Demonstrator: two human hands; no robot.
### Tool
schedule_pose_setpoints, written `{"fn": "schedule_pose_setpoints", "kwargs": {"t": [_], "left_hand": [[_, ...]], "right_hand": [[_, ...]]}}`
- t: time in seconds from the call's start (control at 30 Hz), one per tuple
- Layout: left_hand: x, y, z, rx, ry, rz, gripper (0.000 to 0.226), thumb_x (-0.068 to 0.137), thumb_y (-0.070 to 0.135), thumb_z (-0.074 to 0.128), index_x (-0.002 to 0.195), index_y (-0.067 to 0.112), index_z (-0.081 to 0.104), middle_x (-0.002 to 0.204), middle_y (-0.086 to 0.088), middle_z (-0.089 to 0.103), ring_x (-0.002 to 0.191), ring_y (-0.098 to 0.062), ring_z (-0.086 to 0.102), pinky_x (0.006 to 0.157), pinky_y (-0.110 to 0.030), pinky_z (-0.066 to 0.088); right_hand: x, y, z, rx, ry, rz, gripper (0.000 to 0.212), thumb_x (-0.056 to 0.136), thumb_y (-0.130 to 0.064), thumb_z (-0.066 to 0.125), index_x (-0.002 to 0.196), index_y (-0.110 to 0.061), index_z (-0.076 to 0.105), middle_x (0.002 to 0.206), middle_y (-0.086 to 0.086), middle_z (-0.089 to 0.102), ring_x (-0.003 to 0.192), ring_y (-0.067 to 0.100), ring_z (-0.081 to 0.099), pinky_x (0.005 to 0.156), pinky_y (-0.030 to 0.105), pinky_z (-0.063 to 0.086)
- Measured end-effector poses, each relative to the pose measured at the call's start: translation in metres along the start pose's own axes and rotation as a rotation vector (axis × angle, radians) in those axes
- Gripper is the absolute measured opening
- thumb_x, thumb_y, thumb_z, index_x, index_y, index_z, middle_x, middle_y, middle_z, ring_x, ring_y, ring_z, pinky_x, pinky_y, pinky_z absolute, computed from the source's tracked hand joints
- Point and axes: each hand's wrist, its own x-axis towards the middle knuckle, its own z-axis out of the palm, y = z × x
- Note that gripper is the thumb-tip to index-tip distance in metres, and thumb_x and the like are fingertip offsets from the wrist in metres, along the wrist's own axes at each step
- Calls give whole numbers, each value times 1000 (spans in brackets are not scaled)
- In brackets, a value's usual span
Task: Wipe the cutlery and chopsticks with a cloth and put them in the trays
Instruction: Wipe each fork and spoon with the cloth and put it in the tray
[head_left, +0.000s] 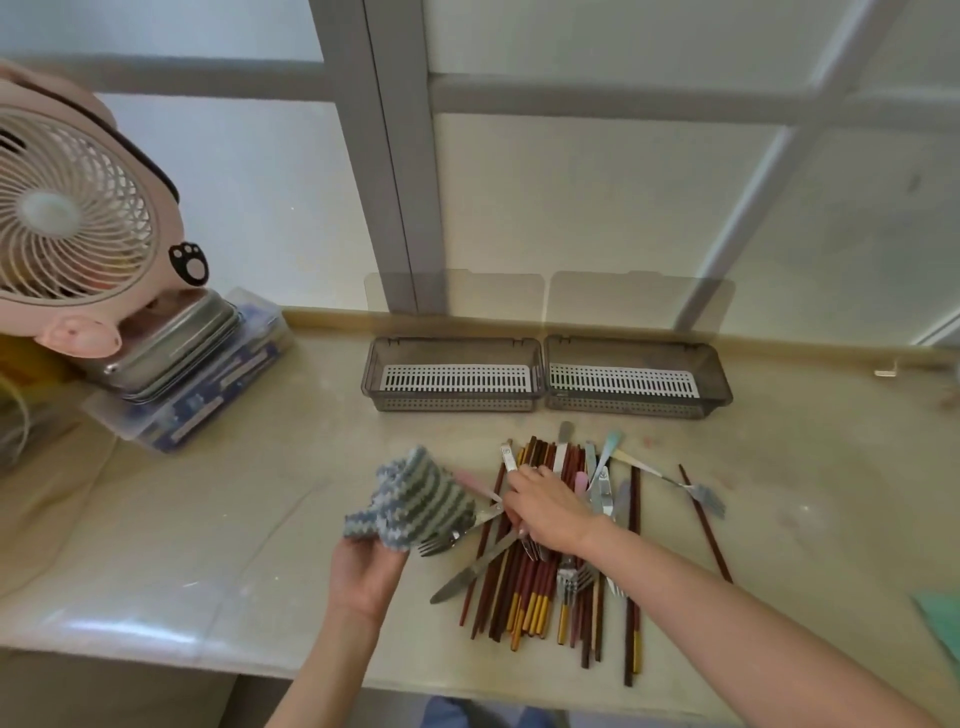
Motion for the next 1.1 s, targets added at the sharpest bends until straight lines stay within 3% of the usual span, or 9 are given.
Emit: {"fn": "schedule_pose_setpoints", "kwargs": {"t": [0.1,0.2,0.3,0.4,0.53,0.63,0.73,0.87,1.1], "left_hand": [[-4,11,-5,212,-65,126,45,95,3,35,138,-3,24,145,-28,24,136,-41,28,116,-48,17],[1,25,-5,195,-212,127,44,99,12,30,139,-7,29,147,-27,26,141,-30,20,119,-31,-2],[8,25,2,197,-281,33,49,99,26,35,139,-3,33,149,-22,27,141,-22,12,118,-36,-8],[14,5,28,285,-346,-8,57,93,35,47,140,2,37,148,-19,31,142,-25,15,118,-44,-5],[16,-30,84,459,-408,-26,72,75,39,71,132,4,44,138,-24,43,130,-35,39,112,-48,26],[23,-41,104,821,-274,144,37,93,25,46,122,3,50,121,-21,58,109,-30,57,85,-37,53],[30,-43,110,1127,-114,251,26,93,-1,41,117,-2,52,105,-17,63,92,-26,62,75,-31,53],[33,-32,119,1431,77,291,16,90,-2,48,88,6,61,86,-9,65,79,-19,61,76,-32,50],[39,-31,116,1509,136,251,9,88,1,53,89,7,60,84,-9,65,76,-19,62,78,-34,51]], "right_hand": [[-1,4,-15,155,7,88,11,89,-10,56,89,-20,59,93,-4,56,94,17,44,87,31,34],[-7,23,-37,600,-7,327,15,92,-8,53,82,-19,55,85,-3,62,79,13,58,76,26,50],[-18,24,-61,1247,124,447,4,91,-3,56,88,-5,53,78,8,62,61,18,62,57,22,54],[-23,0,-79,1552,159,346,4,91,-4,57,93,-1,54,72,10,62,53,17,59,47,20,50],[-14,-29,-89,1536,197,288,4,91,-6,58,92,-3,56,65,4,62,44,11,55,40,15,42],[-8,-31,-88,1506,277,370,5,92,-5,56,96,-1,57,68,9,61,45,14,56,42,20,47],[-9,-28,-86,1462,278,402,6,93,-7,56,93,-3,60,67,12,62,48,19,59,47,27,52],[-15,-25,-86,1429,311,447,3,90,-6,60,89,-4,61,68,10,62,47,16,58,47,25,52],[-21,-31,-76,1544,280,442,8,88,-3,61,94,4,63,69,15,62,50,21,58,52,28,55]]}}
